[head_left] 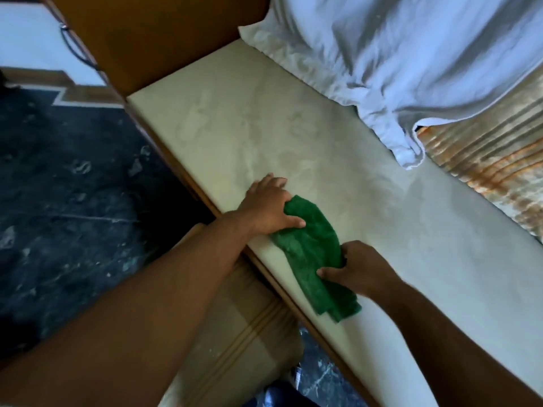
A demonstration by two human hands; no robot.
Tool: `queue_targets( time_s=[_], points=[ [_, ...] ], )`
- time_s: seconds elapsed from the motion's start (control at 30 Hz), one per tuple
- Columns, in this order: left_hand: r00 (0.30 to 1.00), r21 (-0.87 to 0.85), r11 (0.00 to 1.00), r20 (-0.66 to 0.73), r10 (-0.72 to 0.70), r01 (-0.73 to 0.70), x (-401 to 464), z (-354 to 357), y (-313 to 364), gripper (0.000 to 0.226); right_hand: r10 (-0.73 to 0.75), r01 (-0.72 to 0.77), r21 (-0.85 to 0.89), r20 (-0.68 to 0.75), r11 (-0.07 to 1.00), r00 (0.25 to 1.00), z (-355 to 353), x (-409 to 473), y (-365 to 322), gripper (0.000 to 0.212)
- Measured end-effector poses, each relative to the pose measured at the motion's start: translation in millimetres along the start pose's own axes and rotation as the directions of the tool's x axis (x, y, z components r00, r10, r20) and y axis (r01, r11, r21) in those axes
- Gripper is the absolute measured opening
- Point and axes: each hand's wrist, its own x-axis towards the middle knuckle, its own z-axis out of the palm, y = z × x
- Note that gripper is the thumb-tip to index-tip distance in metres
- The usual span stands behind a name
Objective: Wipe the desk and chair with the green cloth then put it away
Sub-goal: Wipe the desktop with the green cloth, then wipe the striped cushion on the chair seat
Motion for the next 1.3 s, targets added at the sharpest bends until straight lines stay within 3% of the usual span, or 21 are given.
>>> queue_targets(
  time_s=[0.07, 0.1, 0.2, 0.27, 0.3, 0.4, 0.47, 0.57, 0.63, 0.67, 0.7, 0.73, 0.77, 0.8, 0.83, 0.87, 0.9, 0.97, 1.03, 1.17, 1.3],
  points=[
    [1.000, -0.350, 0.936, 0.010, -0.025, 0.027, -28, -12, -19, 0.068, -0.112, 0.111, 0.015, 0.125, 0.994, 0.986, -13, 5, -13, 0.034],
    [0.999, -0.547, 0.837, 0.013, -0.033, 0.034, -46, -16, -32, 0.054, -0.172, 0.162, 0.085, 0.143, 0.983, 0.975, -16, 3, -21, 0.031],
    [0.995, -0.941, 0.334, 0.020, -0.100, 0.052, -106, -6, -83, 0.025, -0.296, 0.194, 0.511, 0.125, 0.837, 0.947, -10, -7, -48, 0.026],
    [0.982, -0.996, 0.025, 0.077, -0.170, 0.083, -149, 25, -124, 0.031, -0.371, 0.129, 0.688, 0.216, 0.714, 0.903, 21, -9, -72, 0.030],
    [0.968, -0.993, -0.060, 0.114, -0.223, 0.103, -169, 47, -144, 0.037, -0.392, 0.104, 0.696, 0.269, 0.711, 0.879, 44, -9, -84, 0.032],
    [0.830, -0.956, -0.136, 0.294, -0.474, 0.261, -209, 124, -194, 0.038, -0.340, 0.130, 0.531, 0.320, 0.838, 0.884, 131, 9, -109, 0.029],
    [0.726, -0.908, -0.192, 0.413, -0.549, 0.372, -220, 178, -222, 0.032, -0.268, 0.091, 0.427, 0.374, 0.900, 0.888, 194, 32, -118, 0.028],
    [0.678, -0.881, -0.247, 0.470, -0.565, 0.405, -208, 225, -263, 0.029, -0.170, 0.040, 0.287, 0.443, 0.957, 0.880, 259, 75, -133, 0.028],
    [0.674, -0.908, -0.271, 0.419, -0.608, 0.320, -188, 239, -299, 0.025, -0.172, 0.075, 0.243, 0.407, 0.967, 0.897, 286, 108, -149, 0.024],
    [0.676, -0.936, -0.234, 0.353, -0.647, 0.264, -179, 239, -315, 0.017, -0.195, 0.139, 0.174, 0.368, 0.975, 0.909, 292, 121, -156, 0.028],
    [0.659, -0.968, -0.064, 0.213, -0.722, 0.243, -170, 242, -334, 0.013, -0.257, 0.260, 0.030, 0.307, 0.965, 0.917, 301, 134, -165, 0.039],
    [0.631, -0.943, 0.175, 0.045, -0.774, 0.283, -163, 249, -355, 0.017, -0.368, 0.404, -0.151, 0.222, 0.902, 0.903, 309, 148, -172, 0.053],
    [0.604, -0.802, 0.430, -0.111, -0.789, 0.414, -159, 260, -377, 0.030, -0.522, 0.542, -0.290, 0.149, 0.789, 0.840, 318, 158, -181, 0.063],
    [0.625, -0.529, 0.654, -0.267, -0.733, 0.541, -160, 273, -398, 0.046, -0.667, 0.662, -0.354, 0.126, 0.661, 0.734, 328, 167, -191, 0.069],
    [0.690, -0.263, 0.758, -0.313, -0.653, 0.597, -163, 283, -415, 0.059, -0.765, 0.754, -0.384, 0.161, 0.533, 0.623, 337, 174, -202, 0.072],
    [0.766, -0.100, 0.811, -0.280, -0.579, 0.576, -169, 293, -431, 0.067, -0.814, 0.813, -0.413, 0.234, 0.411, 0.531, 349, 183, -213, 0.074],
    [0.824, -0.038, 0.854, -0.243, -0.512, 0.519, -175, 303, -446, 0.072, -0.819, 0.831, -0.450, 0.305, 0.326, 0.486, 361, 193, -222, 0.078],
    [0.881, -0.047, 0.907, -0.222, -0.419, 0.419, -181, 315, -467, 0.076, -0.784, 0.810, -0.523, 0.373, 0.265, 0.497, 380, 212, -231, 0.084],
    [0.901, -0.050, 0.928, -0.227, -0.370, 0.368, -181, 315, -476, 0.076, -0.765, 0.783, -0.563, 0.371, 0.265, 0.526, 389, 221, -230, 0.081],
    [0.916, -0.100, 0.938, -0.203, -0.346, 0.332, -178, 314, -486, 0.074, -0.809, 0.767, -0.595, 0.314, 0.239, 0.496, 406, 217, -224, 0.066],
    [0.914, -0.113, 0.939, -0.219, -0.342, 0.325, -175, 317, -492, 0.071, -0.797, 0.735, -0.593, 0.243, 0.328, 0.552, 432, 187, -224, 0.060]
  ],
)
